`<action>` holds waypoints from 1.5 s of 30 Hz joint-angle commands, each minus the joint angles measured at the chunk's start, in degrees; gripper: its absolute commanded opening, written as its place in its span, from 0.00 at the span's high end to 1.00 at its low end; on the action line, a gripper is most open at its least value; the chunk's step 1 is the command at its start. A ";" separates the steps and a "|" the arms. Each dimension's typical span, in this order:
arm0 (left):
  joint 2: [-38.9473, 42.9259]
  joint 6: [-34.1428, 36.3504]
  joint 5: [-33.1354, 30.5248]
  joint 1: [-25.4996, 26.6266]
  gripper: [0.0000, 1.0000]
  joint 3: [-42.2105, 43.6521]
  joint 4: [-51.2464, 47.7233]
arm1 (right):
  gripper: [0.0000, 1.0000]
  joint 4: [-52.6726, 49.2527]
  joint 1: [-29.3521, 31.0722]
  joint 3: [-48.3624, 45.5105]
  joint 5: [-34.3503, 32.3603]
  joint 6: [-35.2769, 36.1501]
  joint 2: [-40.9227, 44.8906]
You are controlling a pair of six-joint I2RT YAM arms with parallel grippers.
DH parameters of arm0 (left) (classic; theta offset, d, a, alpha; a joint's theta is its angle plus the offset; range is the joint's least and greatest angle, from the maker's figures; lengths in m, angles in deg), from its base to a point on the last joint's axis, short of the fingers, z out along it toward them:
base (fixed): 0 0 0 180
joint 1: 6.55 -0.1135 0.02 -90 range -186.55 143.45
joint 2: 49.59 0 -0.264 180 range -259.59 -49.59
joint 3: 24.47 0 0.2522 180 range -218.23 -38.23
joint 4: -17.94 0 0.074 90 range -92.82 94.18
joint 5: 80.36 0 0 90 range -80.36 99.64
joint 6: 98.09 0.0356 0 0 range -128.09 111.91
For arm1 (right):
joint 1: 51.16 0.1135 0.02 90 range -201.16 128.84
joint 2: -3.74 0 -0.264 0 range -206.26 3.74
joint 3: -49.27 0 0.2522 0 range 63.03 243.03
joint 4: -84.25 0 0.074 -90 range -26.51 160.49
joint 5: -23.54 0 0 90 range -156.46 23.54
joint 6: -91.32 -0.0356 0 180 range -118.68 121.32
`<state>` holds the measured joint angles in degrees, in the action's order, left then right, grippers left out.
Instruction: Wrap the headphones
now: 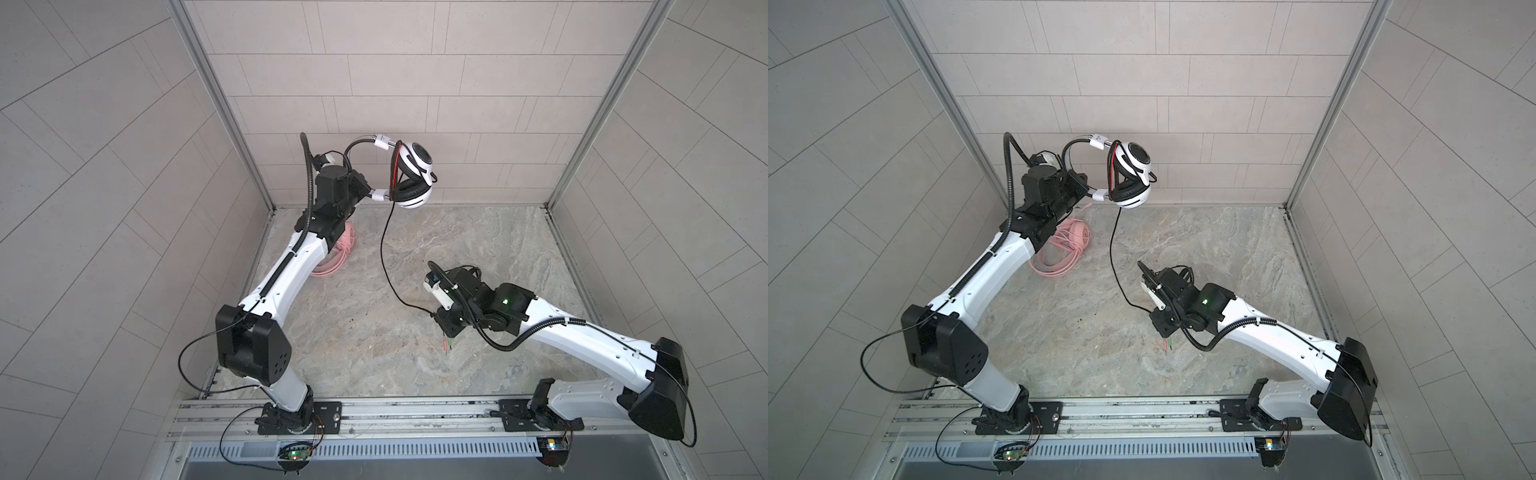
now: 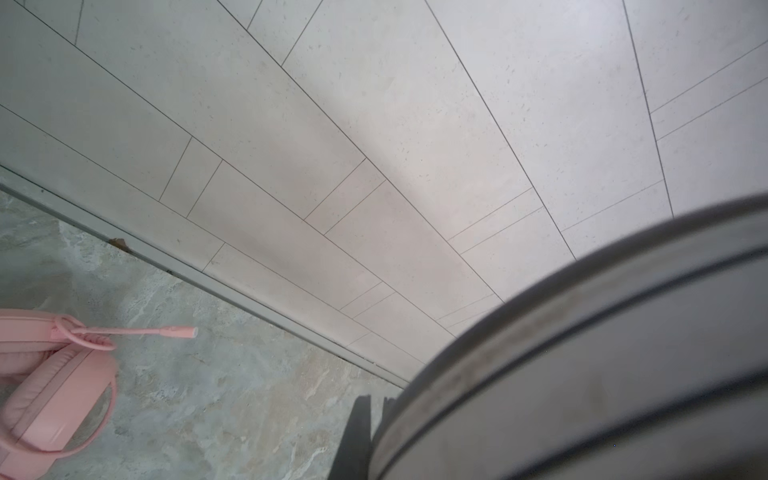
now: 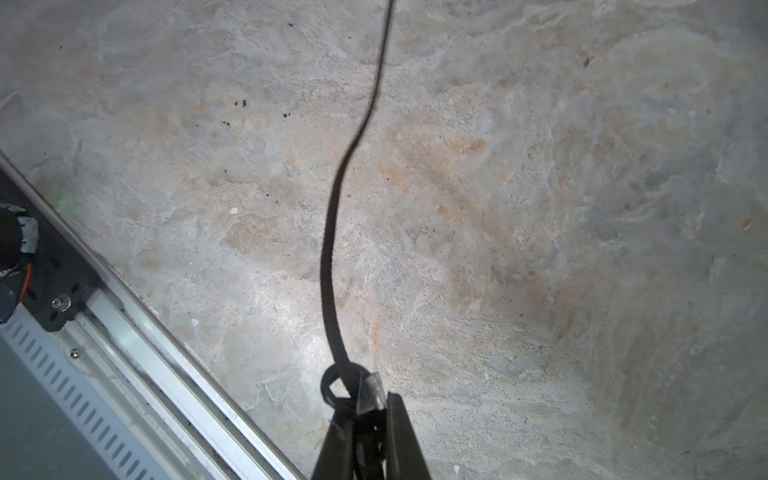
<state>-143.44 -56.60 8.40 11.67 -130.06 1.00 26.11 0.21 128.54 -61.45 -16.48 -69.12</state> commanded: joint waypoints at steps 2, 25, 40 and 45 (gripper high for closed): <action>-0.97 3.66 -5.45 3.04 1.00 -4.08 3.41 | 1.00 -6.79 3.61 11.71 -3.19 4.42 1.25; -3.15 8.69 1.53 9.35 1.00 5.51 4.93 | 0.99 -17.60 -1.67 64.00 -13.34 16.79 -13.78; 3.91 16.69 17.37 12.98 1.00 17.12 -1.59 | 0.99 -12.84 -20.35 75.54 -1.04 10.95 -20.28; 7.08 20.33 22.99 13.07 1.00 19.70 -5.46 | 1.00 -10.04 -29.41 75.42 6.19 6.95 -22.04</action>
<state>-140.68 -37.98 24.80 24.57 -111.44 -4.99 13.15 -25.53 203.49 -60.22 -6.38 -90.43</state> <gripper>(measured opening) 0.075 0.105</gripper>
